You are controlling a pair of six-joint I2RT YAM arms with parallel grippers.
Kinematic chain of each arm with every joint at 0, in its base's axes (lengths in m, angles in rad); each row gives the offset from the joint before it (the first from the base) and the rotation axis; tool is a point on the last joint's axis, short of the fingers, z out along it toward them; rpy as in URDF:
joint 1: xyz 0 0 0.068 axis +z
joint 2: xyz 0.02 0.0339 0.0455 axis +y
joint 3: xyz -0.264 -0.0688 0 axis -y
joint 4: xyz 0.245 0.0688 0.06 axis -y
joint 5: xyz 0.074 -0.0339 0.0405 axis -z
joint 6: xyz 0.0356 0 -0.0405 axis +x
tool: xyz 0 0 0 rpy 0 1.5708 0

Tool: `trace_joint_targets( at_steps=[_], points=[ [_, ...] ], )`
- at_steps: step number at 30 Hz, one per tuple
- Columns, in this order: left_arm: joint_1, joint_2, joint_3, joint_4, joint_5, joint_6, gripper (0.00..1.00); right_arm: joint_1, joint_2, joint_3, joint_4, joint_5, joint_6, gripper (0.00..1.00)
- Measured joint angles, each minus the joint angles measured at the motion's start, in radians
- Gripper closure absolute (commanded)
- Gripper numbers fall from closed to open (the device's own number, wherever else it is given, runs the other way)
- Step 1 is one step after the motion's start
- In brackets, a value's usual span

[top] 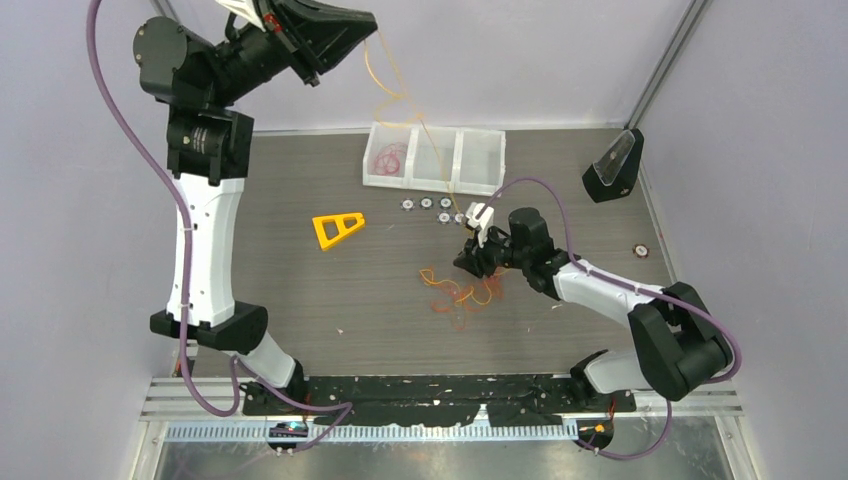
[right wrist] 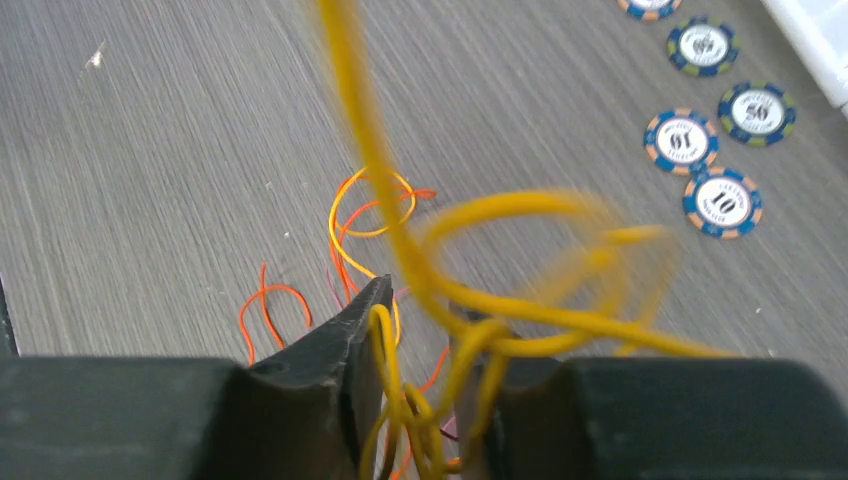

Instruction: Untangle the cables

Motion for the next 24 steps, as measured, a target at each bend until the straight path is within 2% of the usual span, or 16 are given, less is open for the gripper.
trace_joint_targets(
  at_steps=[2,3,5,7,11,12,14,15,16,18,24],
  points=[
    [0.01,0.016,0.033,0.016,-0.026,0.0,1.0,0.0,0.014,0.003,-0.024,0.0,0.006,0.43],
    [0.012,0.018,0.038,0.024,-0.033,-0.002,1.0,0.0,0.018,0.003,-0.039,0.0,0.006,0.42],
    [0.014,0.018,0.043,0.048,-0.051,-0.007,1.0,0.0,0.02,0.003,-0.06,0.0,0.008,0.49],
    [0.016,0.018,0.047,0.069,-0.067,-0.009,1.0,0.0,0.02,0.003,-0.068,0.0,0.008,0.51],
    [0.021,0.02,0.071,0.111,-0.131,-0.011,1.0,0.0,0.025,0.009,-0.094,-0.002,0.022,0.49],
    [0.024,0.023,0.085,0.118,-0.151,-0.008,1.0,0.0,0.03,0.012,-0.1,-0.003,0.027,0.51],
    [0.028,0.026,0.113,0.13,-0.193,0.002,1.0,-0.001,0.038,0.019,-0.117,-0.005,0.038,0.69],
    [0.029,0.026,0.122,0.134,-0.211,0.006,1.0,-0.001,0.042,0.022,-0.123,-0.009,0.043,0.85],
    [0.03,0.025,0.133,0.143,-0.24,0.019,1.0,-0.004,0.044,0.026,-0.132,-0.012,0.052,0.9],
    [0.03,0.021,0.14,0.153,-0.28,0.037,1.0,-0.009,0.047,0.028,-0.145,-0.02,0.066,0.94],
    [0.035,0.016,0.143,0.155,-0.408,0.132,1.0,-0.041,0.053,0.03,-0.168,-0.036,0.121,0.94]
  ],
)
